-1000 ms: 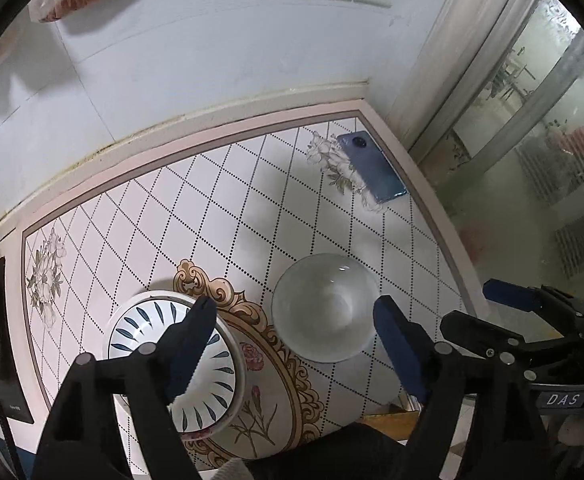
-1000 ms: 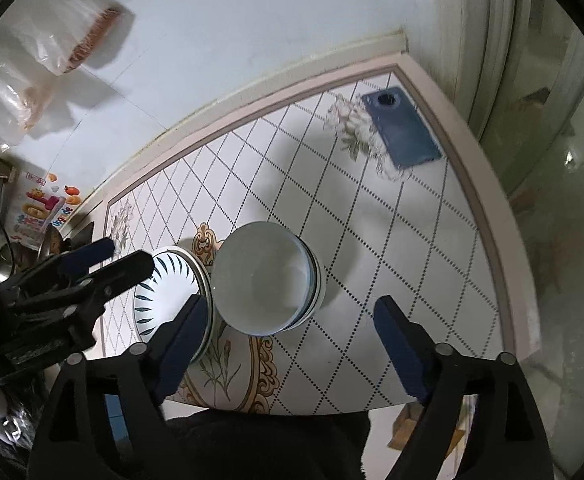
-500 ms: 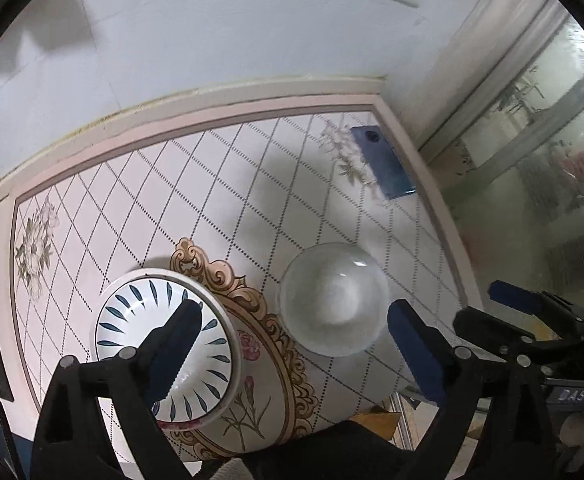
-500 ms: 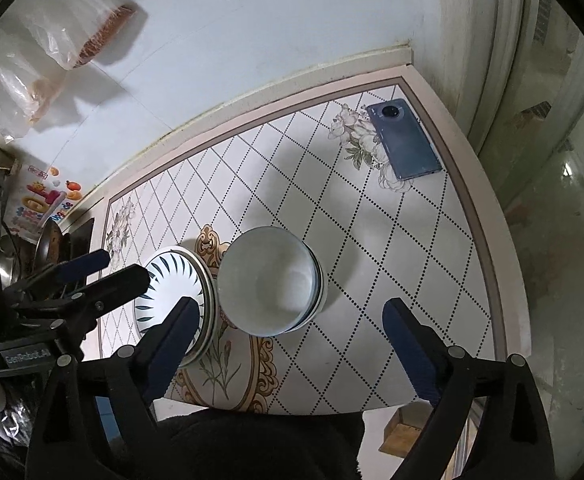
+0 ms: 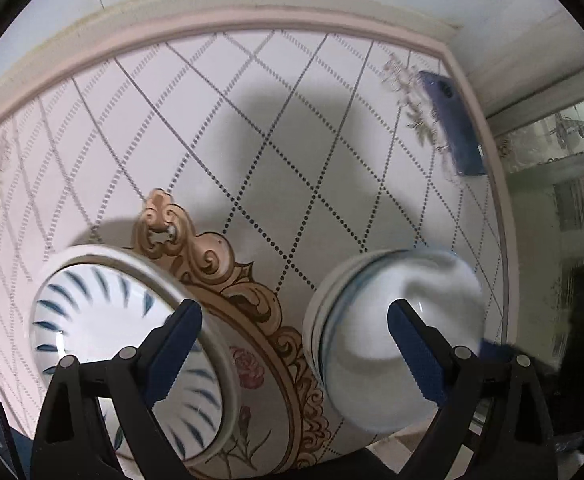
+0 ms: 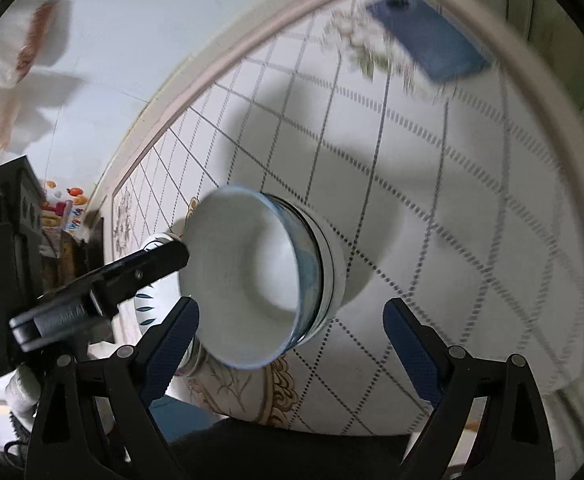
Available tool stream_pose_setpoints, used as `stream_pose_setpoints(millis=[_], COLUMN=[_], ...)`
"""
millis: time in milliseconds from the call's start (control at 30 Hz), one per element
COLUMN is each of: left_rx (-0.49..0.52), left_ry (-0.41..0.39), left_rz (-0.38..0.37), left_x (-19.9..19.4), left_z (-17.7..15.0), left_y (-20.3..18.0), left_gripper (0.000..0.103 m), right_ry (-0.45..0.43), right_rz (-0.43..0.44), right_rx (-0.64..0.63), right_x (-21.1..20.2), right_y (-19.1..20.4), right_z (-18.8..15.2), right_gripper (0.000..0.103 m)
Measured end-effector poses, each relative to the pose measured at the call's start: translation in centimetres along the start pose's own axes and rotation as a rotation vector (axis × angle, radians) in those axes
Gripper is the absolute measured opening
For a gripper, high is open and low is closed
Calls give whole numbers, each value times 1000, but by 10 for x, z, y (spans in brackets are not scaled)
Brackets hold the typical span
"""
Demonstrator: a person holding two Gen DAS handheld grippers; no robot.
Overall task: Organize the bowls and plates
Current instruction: 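Lift the three-bowl stack with both grippers over the plate stack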
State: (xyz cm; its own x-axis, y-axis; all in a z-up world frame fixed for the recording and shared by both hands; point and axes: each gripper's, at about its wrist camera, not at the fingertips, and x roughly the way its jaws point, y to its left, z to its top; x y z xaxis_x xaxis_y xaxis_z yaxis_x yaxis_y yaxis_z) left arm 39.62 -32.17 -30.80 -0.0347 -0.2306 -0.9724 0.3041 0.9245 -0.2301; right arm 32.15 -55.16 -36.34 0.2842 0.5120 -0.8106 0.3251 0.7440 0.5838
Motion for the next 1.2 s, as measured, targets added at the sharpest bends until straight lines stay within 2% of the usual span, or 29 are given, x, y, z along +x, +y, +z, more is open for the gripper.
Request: stream_pose_setpoints(millis=[100, 233, 333, 533, 600, 667, 700, 733, 800, 867, 933, 1067, 1200], left_rx=[5, 16, 11, 12, 12, 16, 22, 27, 35, 27, 20, 15, 10], left_ry=[40, 71, 92, 108, 107, 104, 101, 101, 87, 76, 75, 66, 68], left_rz=[-27, -43, -61, -95, -129, -157, -170, -181, -152, -145, -141, -127, -121], left_x=[15, 31, 40, 50, 51, 51, 51, 50, 49, 48, 47, 44, 39], left_z=[7, 12, 14, 16, 16, 17, 17, 17, 17, 16, 15, 15, 14], left_y=[-1, -7, -7, -8, -9, -12, -14, -17, -22, -22, -23, -23, -22], left_gripper=[90, 87, 80, 77, 71, 59, 54, 45, 44, 44, 44, 43, 43], right_ry=[37, 64, 64, 69, 73, 75, 77, 69, 65, 60, 58, 46, 56], right_rz=[72, 135, 180, 211, 225, 236, 237, 228, 217, 201, 204, 169, 169], right_rx=[40, 75, 109, 112, 112, 114, 114, 116, 120, 128, 137, 120, 131], right_x=[25, 47, 58, 65, 65, 67, 69, 69, 70, 70, 70, 71, 74], right_y=[-14, -24, -31, -34, -35, -35, -35, -35, -35, -38, -41, -35, -32], right_z=[2, 5, 7, 11, 14, 15, 16, 16, 17, 16, 15, 14, 15], right_gripper=[95, 95, 95, 95, 93, 83, 81, 78, 74, 63, 60, 58, 58])
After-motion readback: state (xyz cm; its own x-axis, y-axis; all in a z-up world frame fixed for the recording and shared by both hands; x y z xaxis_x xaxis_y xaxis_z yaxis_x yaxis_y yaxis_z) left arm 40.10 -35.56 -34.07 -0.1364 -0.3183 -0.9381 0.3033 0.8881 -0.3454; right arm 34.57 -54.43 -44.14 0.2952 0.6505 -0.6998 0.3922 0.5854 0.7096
